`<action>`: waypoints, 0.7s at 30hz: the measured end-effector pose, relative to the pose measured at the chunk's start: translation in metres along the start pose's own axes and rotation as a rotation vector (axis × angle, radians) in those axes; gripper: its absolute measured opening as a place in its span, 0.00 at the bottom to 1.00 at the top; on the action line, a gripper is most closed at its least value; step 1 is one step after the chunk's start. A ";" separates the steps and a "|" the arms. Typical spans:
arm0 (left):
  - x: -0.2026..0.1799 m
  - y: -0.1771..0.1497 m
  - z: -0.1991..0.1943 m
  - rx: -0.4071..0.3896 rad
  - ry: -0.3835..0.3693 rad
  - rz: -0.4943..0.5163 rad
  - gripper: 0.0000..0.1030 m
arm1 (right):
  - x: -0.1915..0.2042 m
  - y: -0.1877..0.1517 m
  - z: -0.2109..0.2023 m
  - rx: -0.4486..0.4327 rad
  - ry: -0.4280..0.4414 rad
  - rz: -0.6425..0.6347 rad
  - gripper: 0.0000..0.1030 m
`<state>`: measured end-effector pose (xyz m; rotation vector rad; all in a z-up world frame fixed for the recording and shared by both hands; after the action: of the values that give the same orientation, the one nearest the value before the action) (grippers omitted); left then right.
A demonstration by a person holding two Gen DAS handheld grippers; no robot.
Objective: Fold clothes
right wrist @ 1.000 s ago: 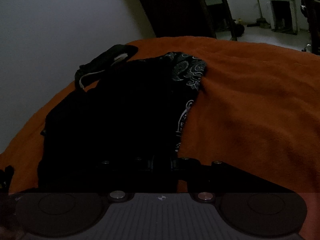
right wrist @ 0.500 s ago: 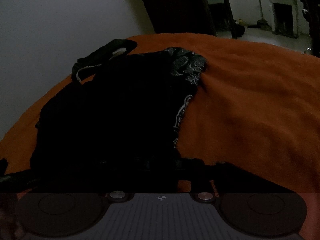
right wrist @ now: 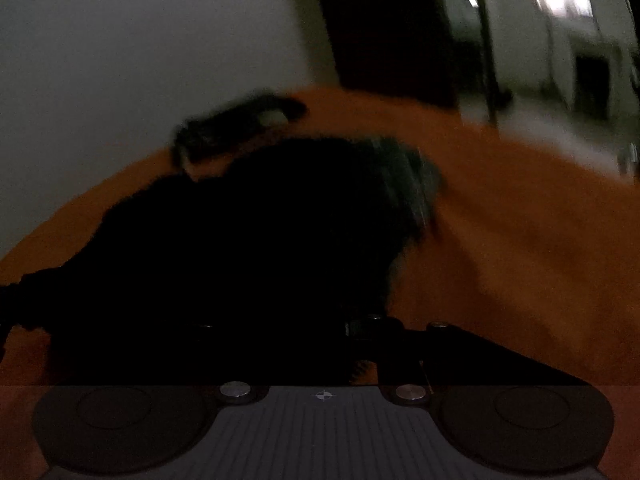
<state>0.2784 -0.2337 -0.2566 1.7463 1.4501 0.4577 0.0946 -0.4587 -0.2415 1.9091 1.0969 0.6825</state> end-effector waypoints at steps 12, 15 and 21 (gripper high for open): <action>-0.031 0.155 -0.202 -0.258 -0.154 -0.111 0.12 | 0.011 0.210 -0.152 -0.275 0.055 -0.046 0.13; -0.028 0.178 -0.239 -0.293 -0.171 -0.118 0.12 | 0.019 0.239 -0.182 -0.286 0.093 -0.070 0.12; -0.013 0.209 -0.286 -0.357 -0.188 -0.119 0.12 | 0.040 0.266 -0.217 -0.314 0.153 -0.123 0.12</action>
<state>0.2069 -0.1510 0.0808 1.3731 1.2441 0.4456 0.0647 -0.4193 0.0998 1.5304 1.1179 0.8860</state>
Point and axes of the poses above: each gripper's, at about its wrist camera, not at the fingertips, and z roughly the way its jaws point, x to its left, y to its top, the point moved 8 cm from there along z, roughly the way its jaws point, and after that the axes turned 10 degrees about -z, right-handed, at the moved point
